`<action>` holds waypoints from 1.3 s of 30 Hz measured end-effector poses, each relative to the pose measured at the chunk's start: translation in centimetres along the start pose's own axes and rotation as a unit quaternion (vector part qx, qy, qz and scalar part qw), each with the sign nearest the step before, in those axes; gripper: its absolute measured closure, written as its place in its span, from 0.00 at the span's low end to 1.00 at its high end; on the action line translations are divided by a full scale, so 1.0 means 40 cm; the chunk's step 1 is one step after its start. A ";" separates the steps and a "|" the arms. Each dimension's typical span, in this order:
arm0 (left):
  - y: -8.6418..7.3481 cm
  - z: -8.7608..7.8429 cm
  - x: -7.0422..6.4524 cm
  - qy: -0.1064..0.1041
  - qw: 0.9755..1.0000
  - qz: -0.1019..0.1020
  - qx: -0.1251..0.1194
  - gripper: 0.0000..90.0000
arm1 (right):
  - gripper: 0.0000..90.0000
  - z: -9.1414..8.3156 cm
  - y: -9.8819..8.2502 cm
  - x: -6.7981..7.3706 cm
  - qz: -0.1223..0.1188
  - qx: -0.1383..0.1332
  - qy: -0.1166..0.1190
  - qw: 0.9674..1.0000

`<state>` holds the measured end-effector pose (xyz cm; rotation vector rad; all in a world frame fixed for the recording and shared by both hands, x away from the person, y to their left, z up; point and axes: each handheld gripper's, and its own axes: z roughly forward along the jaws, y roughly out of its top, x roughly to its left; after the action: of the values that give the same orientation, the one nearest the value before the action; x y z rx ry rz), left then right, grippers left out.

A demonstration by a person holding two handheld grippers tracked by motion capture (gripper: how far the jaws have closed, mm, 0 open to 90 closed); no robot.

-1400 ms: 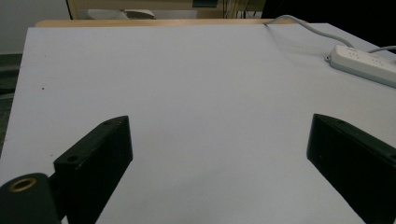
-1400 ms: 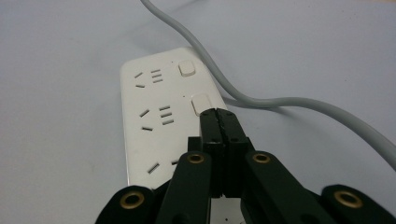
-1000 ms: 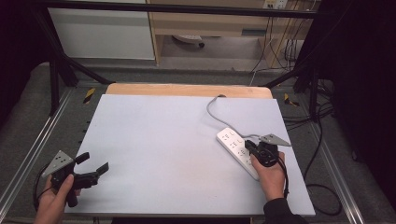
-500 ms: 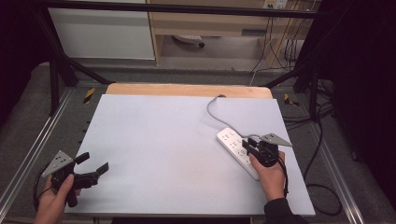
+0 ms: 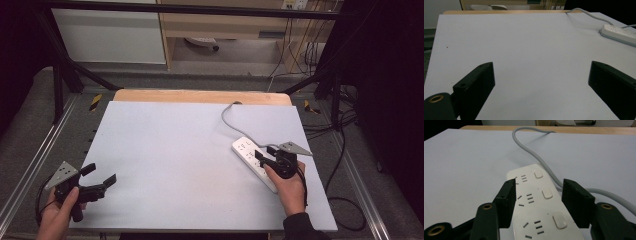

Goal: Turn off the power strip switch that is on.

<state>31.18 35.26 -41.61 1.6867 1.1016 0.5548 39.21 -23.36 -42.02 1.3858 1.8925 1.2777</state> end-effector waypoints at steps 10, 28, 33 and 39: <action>0.000 0.000 0.000 0.000 1.000 0.000 0.000 0.08 | 0.34 -0.004 0.010 0.004 0.009 -0.003 0.003 1.000; 0.000 -0.001 0.000 0.000 1.000 0.000 -0.001 0.08 | 0.06 -0.024 0.027 0.008 0.006 -0.037 -0.006 0.999; 0.000 -0.001 0.000 0.000 1.000 -0.001 -0.003 0.08 | 0.03 -0.034 0.031 0.012 0.000 -0.049 -0.004 0.999; 0.000 -0.001 0.000 0.001 1.000 -0.002 -0.003 0.08 | 0.04 -0.052 0.037 0.019 -0.019 -0.066 -0.003 0.998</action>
<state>31.14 35.28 -41.60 1.6777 1.1037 0.5571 37.98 -23.40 -39.67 1.2792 1.7879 1.3508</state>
